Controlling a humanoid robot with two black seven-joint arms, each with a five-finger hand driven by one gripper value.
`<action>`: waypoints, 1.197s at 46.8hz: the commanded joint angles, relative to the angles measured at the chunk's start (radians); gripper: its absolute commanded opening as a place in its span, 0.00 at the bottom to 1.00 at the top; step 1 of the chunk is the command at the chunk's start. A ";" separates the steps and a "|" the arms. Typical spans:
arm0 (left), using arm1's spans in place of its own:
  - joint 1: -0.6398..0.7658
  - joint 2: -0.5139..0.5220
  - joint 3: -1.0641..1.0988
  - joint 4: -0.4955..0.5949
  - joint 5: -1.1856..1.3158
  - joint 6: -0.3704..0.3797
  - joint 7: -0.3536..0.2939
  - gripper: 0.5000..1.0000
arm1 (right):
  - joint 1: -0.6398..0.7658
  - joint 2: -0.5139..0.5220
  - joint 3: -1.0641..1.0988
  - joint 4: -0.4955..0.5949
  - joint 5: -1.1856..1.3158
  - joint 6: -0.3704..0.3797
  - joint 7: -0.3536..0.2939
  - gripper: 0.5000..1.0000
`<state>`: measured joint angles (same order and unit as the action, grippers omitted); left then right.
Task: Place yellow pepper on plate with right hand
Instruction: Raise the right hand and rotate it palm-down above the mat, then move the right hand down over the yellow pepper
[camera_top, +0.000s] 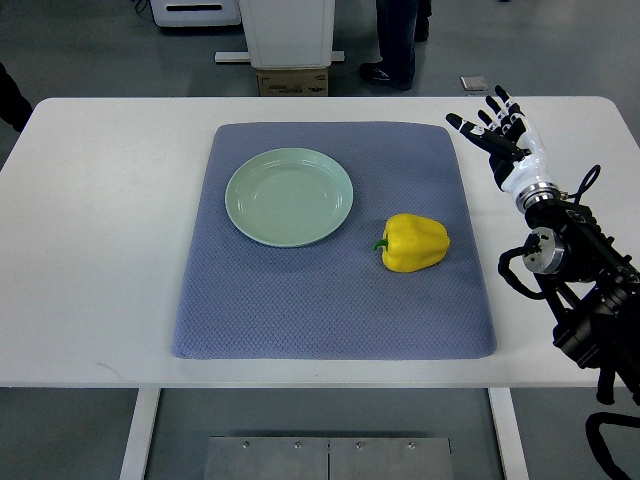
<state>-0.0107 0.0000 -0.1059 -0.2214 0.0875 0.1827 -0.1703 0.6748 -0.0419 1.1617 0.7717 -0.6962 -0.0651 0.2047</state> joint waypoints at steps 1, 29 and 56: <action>0.000 0.000 0.000 0.001 0.000 0.000 0.000 1.00 | 0.006 -0.001 0.000 0.000 0.000 0.001 -0.001 1.00; 0.000 0.000 0.000 0.001 0.000 0.000 0.000 1.00 | 0.012 -0.104 -0.094 0.073 0.003 0.034 0.067 1.00; 0.000 0.000 0.000 0.001 0.000 0.000 0.000 1.00 | 0.088 -0.381 -0.411 0.224 -0.006 0.243 0.048 0.97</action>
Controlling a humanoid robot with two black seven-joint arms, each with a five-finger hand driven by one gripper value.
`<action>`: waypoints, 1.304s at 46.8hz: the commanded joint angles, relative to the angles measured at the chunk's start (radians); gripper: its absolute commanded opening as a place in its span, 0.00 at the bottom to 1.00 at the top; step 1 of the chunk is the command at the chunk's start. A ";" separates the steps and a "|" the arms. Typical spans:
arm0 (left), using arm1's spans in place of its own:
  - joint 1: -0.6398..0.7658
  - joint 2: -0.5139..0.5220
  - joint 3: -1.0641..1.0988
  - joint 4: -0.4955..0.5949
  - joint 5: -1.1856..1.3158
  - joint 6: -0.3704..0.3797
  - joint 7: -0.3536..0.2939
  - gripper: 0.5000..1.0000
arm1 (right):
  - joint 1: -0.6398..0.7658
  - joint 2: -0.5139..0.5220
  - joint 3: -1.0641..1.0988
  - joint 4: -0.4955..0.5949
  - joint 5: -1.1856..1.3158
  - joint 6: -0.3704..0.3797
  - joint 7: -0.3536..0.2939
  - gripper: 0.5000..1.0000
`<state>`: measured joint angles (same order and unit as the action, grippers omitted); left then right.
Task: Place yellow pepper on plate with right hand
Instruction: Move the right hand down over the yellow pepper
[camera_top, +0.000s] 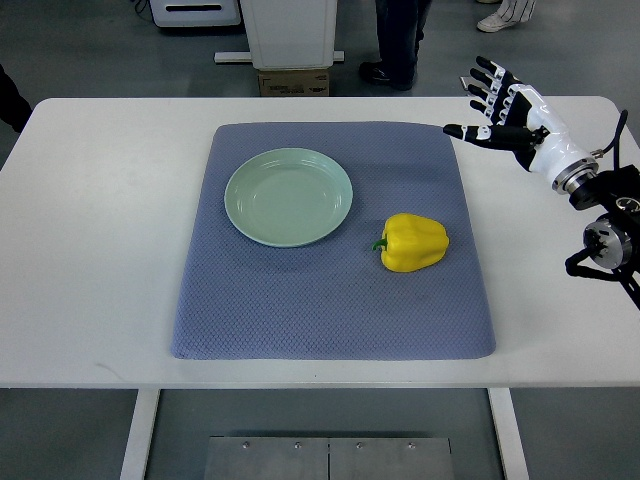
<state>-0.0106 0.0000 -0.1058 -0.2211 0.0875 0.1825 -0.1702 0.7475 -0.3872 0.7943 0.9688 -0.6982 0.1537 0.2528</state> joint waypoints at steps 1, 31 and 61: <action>0.000 0.000 0.000 0.000 0.000 0.000 0.000 1.00 | 0.019 -0.048 -0.059 0.039 -0.007 0.030 0.000 0.97; 0.000 0.000 0.000 -0.001 0.000 0.000 0.000 1.00 | 0.062 -0.113 -0.291 0.160 -0.181 0.121 -0.010 0.96; 0.000 0.000 0.000 0.000 0.000 0.000 0.000 1.00 | 0.052 -0.099 -0.348 0.134 -0.244 0.099 0.011 0.87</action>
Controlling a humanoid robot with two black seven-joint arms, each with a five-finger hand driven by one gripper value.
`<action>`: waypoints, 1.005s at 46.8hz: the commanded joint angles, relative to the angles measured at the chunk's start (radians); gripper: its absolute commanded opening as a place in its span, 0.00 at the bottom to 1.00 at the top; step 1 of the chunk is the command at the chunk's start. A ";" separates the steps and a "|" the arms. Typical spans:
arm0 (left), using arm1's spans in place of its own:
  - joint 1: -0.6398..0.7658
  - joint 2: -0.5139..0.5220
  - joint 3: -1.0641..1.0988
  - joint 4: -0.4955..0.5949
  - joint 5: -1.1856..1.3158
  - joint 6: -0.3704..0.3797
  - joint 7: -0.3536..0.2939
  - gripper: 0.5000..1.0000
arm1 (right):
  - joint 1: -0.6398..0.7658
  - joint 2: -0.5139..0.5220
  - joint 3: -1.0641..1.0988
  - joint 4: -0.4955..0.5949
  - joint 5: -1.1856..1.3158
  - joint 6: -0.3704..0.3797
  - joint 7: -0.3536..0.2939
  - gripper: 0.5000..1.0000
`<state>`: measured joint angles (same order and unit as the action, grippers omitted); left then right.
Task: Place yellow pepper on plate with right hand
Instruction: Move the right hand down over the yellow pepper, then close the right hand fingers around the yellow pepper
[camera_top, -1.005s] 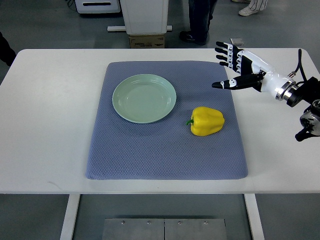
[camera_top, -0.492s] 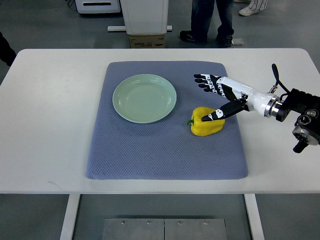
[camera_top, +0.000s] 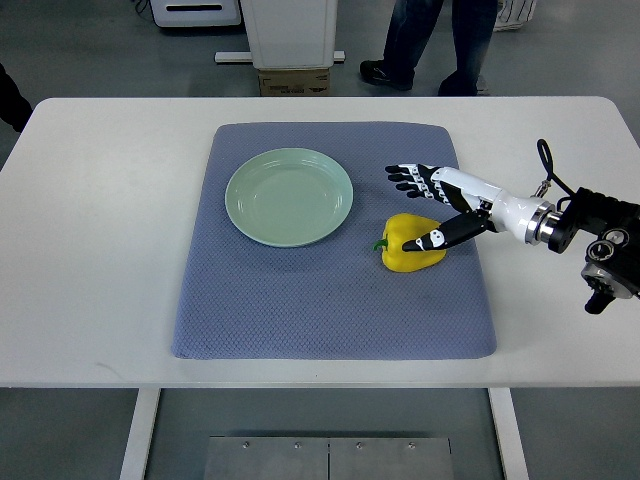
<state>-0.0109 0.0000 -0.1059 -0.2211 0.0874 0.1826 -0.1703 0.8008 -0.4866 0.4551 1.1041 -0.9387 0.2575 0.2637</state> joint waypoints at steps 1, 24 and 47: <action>0.000 0.000 0.000 0.000 0.000 0.000 0.000 1.00 | -0.002 0.000 -0.013 -0.001 -0.003 -0.006 0.000 0.88; 0.000 0.000 0.000 0.000 0.000 0.001 0.000 1.00 | -0.022 0.051 -0.029 -0.064 -0.031 -0.035 0.023 0.87; 0.000 0.000 0.000 0.000 0.000 0.000 0.000 1.00 | -0.029 0.082 -0.049 -0.095 -0.060 -0.050 0.035 0.65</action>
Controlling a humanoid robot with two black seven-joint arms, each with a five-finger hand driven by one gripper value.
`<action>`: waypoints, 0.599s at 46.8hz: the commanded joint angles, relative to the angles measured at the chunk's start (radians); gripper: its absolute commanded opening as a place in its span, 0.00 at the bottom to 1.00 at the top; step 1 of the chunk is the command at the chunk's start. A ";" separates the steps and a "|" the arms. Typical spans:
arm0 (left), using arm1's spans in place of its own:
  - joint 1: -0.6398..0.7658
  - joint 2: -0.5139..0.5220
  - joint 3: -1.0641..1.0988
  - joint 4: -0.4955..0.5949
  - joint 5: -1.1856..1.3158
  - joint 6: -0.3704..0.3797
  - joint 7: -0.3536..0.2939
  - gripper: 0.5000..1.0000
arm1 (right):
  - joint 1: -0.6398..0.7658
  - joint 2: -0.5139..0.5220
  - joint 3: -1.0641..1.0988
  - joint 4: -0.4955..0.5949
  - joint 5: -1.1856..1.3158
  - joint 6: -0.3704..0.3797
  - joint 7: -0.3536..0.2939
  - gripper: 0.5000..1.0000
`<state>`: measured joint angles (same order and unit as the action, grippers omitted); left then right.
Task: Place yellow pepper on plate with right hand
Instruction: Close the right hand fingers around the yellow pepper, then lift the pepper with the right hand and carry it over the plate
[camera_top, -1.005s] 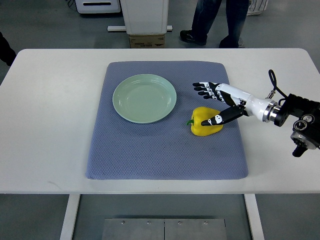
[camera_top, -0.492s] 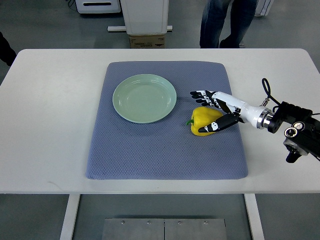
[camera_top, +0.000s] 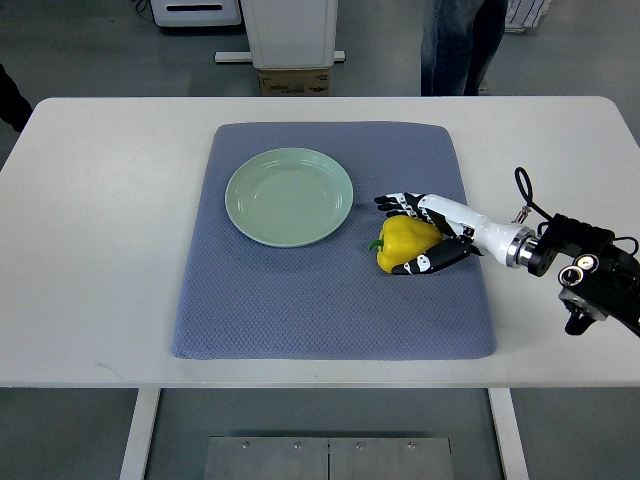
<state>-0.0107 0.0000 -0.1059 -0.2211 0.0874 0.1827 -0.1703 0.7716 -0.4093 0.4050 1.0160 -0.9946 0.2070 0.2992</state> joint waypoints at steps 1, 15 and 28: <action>0.000 0.000 0.000 0.000 0.000 0.000 0.000 1.00 | 0.000 0.006 0.002 -0.010 -0.004 -0.001 0.000 0.61; 0.000 0.000 0.000 0.000 0.000 0.000 0.000 1.00 | 0.002 0.012 0.005 -0.034 -0.007 -0.017 -0.002 0.00; 0.000 0.000 0.000 0.000 0.000 0.000 0.000 1.00 | 0.072 0.014 0.015 -0.037 0.005 -0.081 -0.011 0.00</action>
<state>-0.0107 0.0000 -0.1059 -0.2211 0.0874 0.1824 -0.1702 0.8171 -0.3971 0.4181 0.9807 -0.9911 0.1274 0.2930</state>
